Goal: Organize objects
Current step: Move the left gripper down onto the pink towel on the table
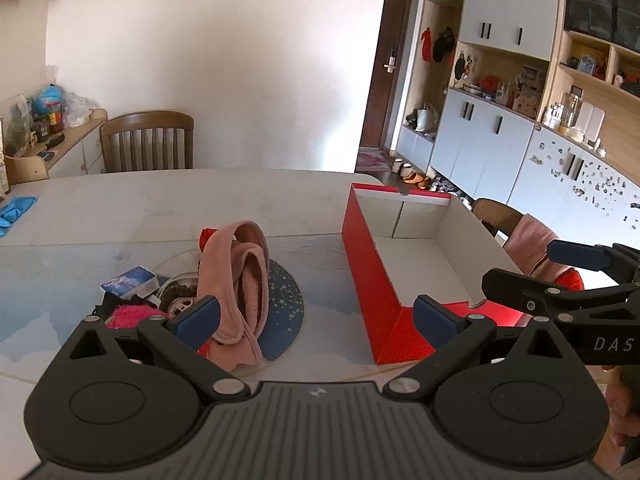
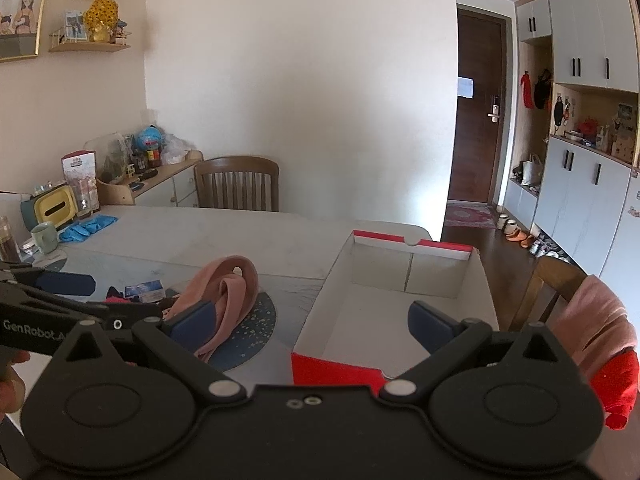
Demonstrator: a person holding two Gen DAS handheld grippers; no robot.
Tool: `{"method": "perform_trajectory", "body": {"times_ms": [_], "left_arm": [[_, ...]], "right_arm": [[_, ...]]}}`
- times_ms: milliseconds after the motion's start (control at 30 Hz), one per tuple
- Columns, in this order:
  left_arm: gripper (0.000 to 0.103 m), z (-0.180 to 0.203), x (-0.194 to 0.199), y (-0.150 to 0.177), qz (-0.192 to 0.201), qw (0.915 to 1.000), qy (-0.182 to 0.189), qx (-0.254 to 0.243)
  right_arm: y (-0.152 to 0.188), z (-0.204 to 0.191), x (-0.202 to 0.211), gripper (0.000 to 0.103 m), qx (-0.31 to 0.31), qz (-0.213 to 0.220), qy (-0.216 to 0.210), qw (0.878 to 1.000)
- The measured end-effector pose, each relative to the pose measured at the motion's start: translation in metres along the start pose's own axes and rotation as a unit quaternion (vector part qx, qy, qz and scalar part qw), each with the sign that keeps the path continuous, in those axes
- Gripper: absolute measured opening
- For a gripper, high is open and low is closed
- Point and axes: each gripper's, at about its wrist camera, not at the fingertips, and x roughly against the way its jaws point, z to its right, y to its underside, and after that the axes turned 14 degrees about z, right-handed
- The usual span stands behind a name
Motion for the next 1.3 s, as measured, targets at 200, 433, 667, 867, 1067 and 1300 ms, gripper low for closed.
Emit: {"method": "perform_trajectory", "body": {"times_ms": [200, 433, 667, 867, 1067, 1300], "left_arm": [[0.103, -0.025, -0.014, 0.000, -0.004, 0.9999, -0.003, -0.008], [0.103, -0.063, -0.029, 0.002, -0.014, 0.9998, -0.009, -0.013], [0.103, -0.093, -0.040, 0.006, -0.020, 0.9995, -0.004, -0.023], [0.103, -0.113, -0.049, 0.016, -0.037, 0.9988, -0.010, -0.029], [0.103, -0.120, -0.056, 0.028, -0.058, 0.9975, -0.013, -0.039], [0.103, -0.099, -0.078, 0.026, -0.058, 0.9963, 0.000, -0.063]], "right_arm": [[0.001, 0.003, -0.017, 0.101, -0.014, -0.016, 0.047, 0.999], [0.005, 0.010, -0.033, 0.100, -0.050, -0.039, 0.107, 0.992], [0.002, 0.015, -0.037, 0.099, -0.054, -0.047, 0.154, 0.985], [0.004, 0.026, -0.040, 0.098, -0.051, -0.058, 0.187, 0.979], [0.009, 0.042, -0.044, 0.097, -0.049, -0.069, 0.200, 0.976], [0.014, 0.071, -0.058, 0.096, -0.044, -0.080, 0.207, 0.974]]}}
